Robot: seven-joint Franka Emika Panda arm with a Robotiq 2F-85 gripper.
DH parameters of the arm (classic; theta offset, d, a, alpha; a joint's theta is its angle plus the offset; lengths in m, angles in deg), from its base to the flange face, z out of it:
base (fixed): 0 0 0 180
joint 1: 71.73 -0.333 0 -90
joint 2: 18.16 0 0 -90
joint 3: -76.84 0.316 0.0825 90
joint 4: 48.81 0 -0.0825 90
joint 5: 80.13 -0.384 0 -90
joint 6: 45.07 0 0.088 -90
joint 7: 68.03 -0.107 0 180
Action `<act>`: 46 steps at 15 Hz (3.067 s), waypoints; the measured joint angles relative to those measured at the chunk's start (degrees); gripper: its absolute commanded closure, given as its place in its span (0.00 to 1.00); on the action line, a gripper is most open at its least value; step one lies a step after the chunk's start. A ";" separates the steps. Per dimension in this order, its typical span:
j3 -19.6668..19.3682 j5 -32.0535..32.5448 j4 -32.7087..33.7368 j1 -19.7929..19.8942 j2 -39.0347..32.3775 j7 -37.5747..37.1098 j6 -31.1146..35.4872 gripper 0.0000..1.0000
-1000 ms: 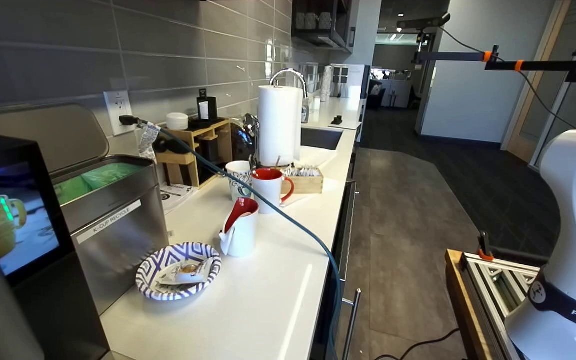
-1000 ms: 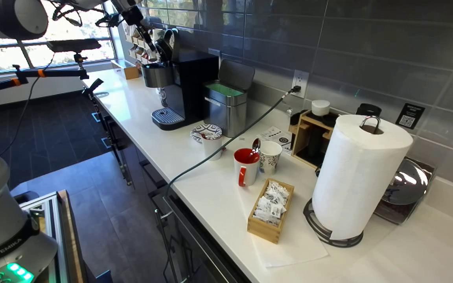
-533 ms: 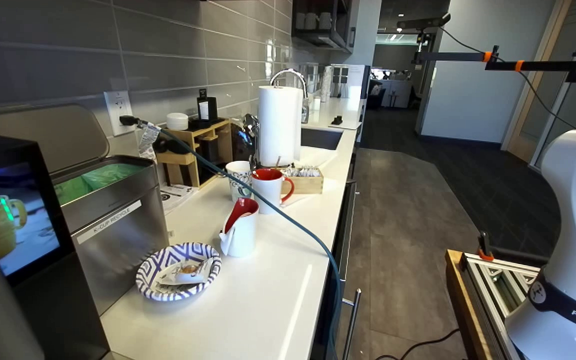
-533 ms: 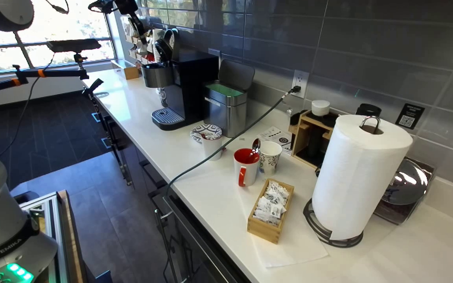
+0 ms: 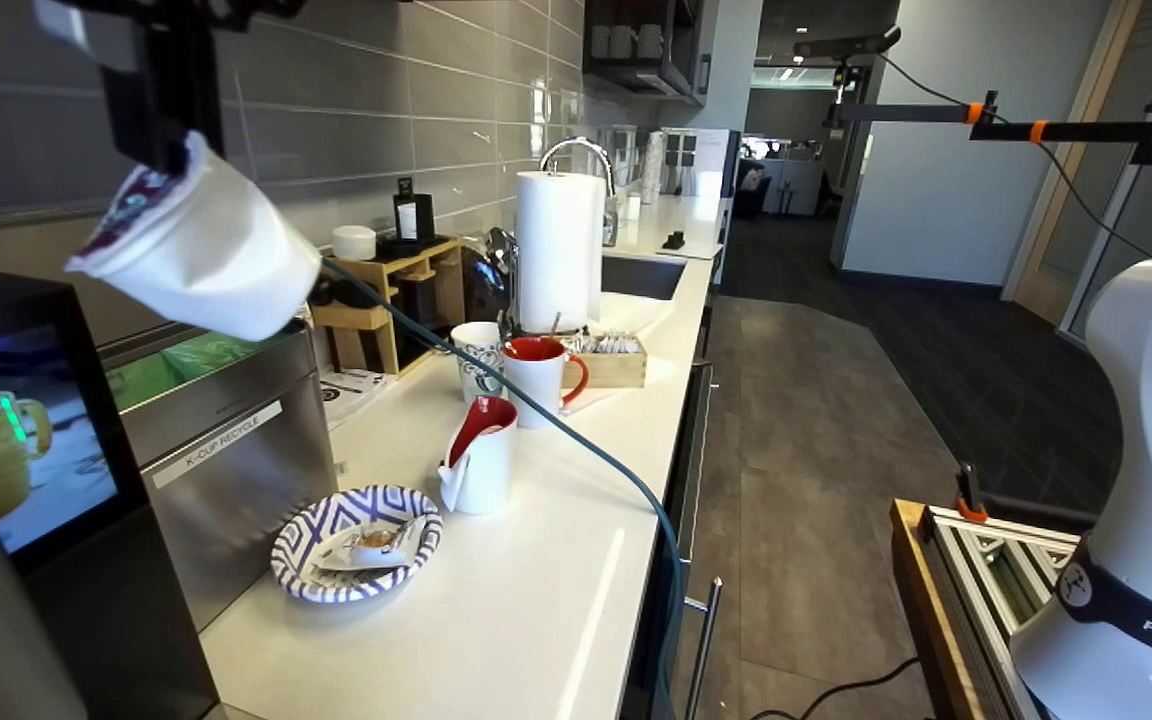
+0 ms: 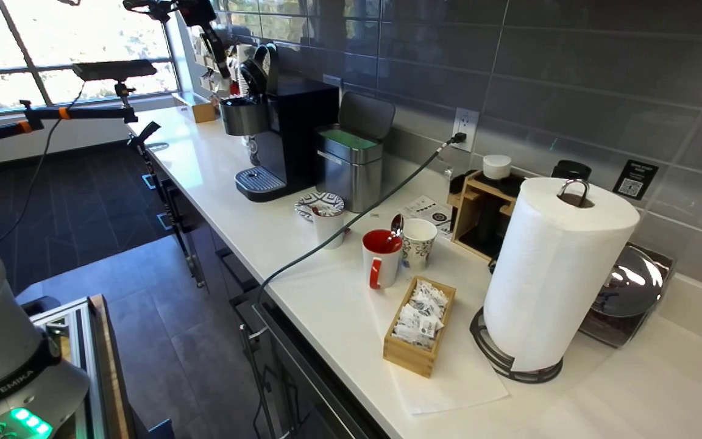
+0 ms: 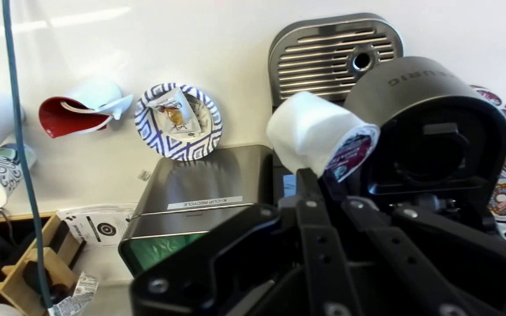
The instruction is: Remove the white container from the coffee maker and put it on the table
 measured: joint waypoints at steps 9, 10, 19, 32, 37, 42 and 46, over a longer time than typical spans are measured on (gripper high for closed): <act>1.35 -1.21 -3.08 3.46 1.82 0.00 0.18 0.99; 1.18 -2.33 -3.65 5.01 1.98 0.27 0.18 0.99; -3.60 -21.47 -21.36 18.06 10.54 21.67 11.03 0.99; -3.46 -33.67 -50.45 19.36 22.64 30.75 21.98 0.95; -3.38 -33.66 -49.60 19.36 22.60 30.77 21.98 0.95; -3.48 -36.22 -50.38 19.35 21.72 31.36 25.11 0.99; -4.29 -48.50 -55.06 19.09 17.71 35.44 36.52 0.99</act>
